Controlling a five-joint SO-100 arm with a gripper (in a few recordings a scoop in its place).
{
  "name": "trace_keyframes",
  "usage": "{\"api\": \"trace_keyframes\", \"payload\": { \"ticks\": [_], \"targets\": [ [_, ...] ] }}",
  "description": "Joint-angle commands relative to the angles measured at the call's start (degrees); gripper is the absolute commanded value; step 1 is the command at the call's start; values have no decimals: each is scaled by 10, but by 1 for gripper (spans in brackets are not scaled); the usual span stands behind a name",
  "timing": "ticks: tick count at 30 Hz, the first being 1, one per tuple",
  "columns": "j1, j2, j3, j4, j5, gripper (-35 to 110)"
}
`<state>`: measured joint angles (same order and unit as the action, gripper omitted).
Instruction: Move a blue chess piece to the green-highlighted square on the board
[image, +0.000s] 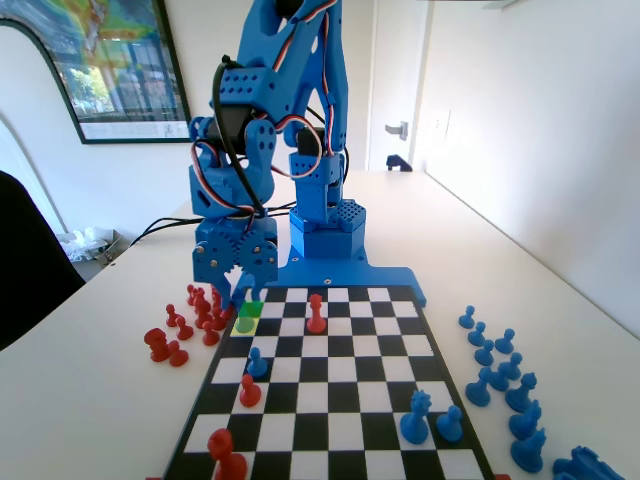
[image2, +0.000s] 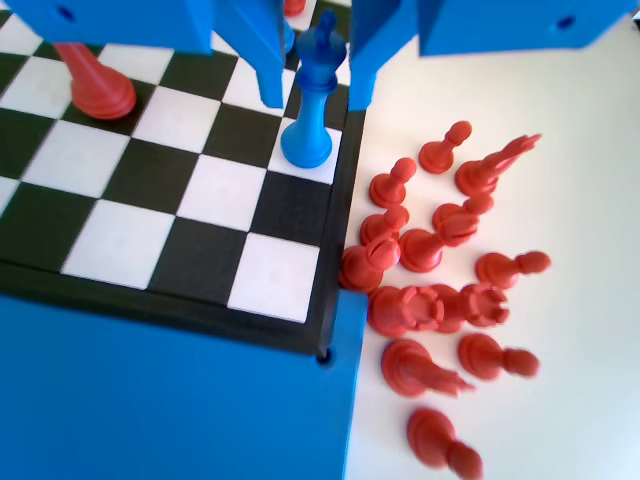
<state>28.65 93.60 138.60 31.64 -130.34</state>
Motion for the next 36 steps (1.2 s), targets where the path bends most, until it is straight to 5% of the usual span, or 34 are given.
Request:
{"api": "trace_keyframes", "payload": {
  "ticks": [1,13,24,36],
  "targets": [
    [11,11,4,0,-11,6],
    [12,6,-1,12,-29,1],
    [3,7,-127,226,-23,1],
    [29,17,-48,131,-65,1]
  ]
}}
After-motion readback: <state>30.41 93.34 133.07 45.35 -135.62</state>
